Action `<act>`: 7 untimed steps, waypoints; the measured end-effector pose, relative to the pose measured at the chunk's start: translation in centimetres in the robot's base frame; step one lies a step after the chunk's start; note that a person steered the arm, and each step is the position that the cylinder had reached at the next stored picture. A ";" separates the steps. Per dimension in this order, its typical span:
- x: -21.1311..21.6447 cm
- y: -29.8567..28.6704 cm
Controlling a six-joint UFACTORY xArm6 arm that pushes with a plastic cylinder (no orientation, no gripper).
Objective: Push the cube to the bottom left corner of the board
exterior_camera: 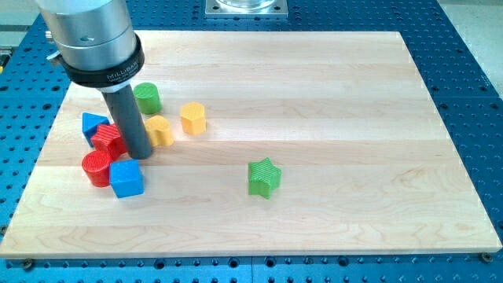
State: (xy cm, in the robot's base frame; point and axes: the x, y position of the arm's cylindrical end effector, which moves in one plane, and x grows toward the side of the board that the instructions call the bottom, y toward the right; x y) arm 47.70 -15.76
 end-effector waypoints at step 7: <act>3.8 -1.9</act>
State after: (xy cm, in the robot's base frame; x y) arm 51.45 -17.71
